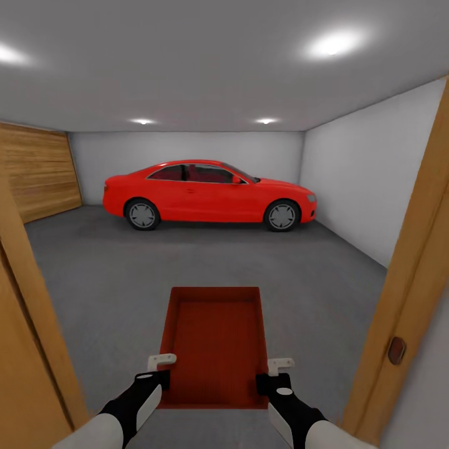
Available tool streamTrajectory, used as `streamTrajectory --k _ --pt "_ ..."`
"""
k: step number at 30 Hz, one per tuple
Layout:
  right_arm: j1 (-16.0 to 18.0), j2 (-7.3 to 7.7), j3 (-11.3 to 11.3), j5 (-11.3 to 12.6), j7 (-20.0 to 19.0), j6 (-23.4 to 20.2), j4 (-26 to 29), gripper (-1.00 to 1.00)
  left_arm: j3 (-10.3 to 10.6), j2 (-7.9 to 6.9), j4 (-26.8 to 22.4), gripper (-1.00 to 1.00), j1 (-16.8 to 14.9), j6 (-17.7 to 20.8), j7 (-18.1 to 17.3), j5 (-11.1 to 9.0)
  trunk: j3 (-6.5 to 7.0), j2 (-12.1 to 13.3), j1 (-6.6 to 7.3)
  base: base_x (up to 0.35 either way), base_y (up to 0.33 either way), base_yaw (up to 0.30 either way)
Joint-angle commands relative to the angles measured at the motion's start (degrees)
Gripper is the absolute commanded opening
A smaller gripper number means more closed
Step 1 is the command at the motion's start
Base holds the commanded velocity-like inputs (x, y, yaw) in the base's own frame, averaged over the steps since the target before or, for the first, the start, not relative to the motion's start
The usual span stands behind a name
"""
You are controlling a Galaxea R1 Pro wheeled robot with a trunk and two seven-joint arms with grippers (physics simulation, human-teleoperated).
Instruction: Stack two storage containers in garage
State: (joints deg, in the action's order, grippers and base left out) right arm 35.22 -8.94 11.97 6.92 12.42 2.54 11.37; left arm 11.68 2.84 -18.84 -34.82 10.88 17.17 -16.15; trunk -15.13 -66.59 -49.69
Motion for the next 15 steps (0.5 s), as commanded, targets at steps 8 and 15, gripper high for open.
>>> streamTrajectory --k 8,15 --pt "0.0 -0.03 -0.6 1.3 0.2 0.2 -0.1 -1.00 -2.1 -3.90 -0.3 -1.00 -0.1 -0.1 0.7 1.1 -0.07 0.0 -0.03 0.316 0.000 0.000" --pt "0.0 -0.03 -0.6 1.3 0.2 0.2 -0.1 -1.00 -2.1 -3.90 -0.3 -1.00 -0.1 -0.1 0.7 1.1 -0.07 0.0 -0.03 0.316 0.000 0.000"
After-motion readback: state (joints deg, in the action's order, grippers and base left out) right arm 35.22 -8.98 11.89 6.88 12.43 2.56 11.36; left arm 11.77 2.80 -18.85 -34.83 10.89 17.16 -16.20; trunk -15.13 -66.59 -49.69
